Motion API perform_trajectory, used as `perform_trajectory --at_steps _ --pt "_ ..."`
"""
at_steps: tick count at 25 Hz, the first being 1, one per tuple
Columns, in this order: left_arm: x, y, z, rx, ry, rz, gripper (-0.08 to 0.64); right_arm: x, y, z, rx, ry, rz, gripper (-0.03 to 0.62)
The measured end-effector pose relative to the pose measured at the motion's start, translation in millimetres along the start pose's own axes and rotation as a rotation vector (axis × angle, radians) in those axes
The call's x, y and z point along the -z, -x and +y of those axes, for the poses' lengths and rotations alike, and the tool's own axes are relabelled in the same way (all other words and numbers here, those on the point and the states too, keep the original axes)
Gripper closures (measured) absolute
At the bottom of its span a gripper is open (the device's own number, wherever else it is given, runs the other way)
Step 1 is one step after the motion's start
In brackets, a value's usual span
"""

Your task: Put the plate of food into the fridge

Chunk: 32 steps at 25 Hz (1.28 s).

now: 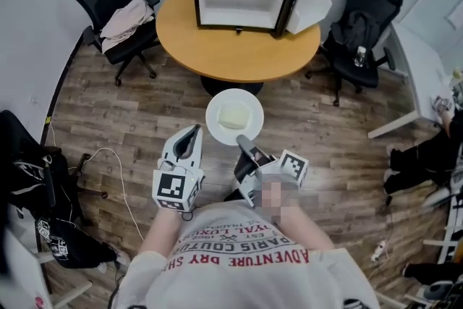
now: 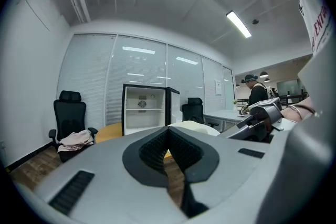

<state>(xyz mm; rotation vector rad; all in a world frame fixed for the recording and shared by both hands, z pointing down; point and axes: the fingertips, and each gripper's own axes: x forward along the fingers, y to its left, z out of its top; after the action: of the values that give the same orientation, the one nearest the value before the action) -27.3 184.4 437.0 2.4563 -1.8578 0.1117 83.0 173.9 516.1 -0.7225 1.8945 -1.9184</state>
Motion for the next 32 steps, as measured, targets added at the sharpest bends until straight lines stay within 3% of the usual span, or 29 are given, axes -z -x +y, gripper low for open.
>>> perform_trajectory --at_steps 6,13,17,21,32 --pt "-9.7 -88.9 -13.8 -0.029 -0.004 -0.007 0.534 -93.2 -20.3 4.4 0.003 0.018 0.032 0.554" --pt "-0.5 -94.1 -8.4 -0.041 0.014 0.006 0.534 -109.3 -25.3 -1.9 0.004 0.006 0.019 0.554" --pt "-2.1 -150.9 16.0 -0.056 0.043 0.022 0.534 -159.3 -62.6 -4.1 0.012 -0.015 0.017 0.554" --pt "0.5 -185.2 40.5 -0.043 0.044 0.028 0.534 -182.8 -92.7 -5.8 0.017 -0.026 -0.003 0.554" --pt "-27.7 -303.2 136.4 0.089 0.014 0.004 0.534 -245.3 -214.0 21.5 -0.008 -0.045 -0.119 0.554"
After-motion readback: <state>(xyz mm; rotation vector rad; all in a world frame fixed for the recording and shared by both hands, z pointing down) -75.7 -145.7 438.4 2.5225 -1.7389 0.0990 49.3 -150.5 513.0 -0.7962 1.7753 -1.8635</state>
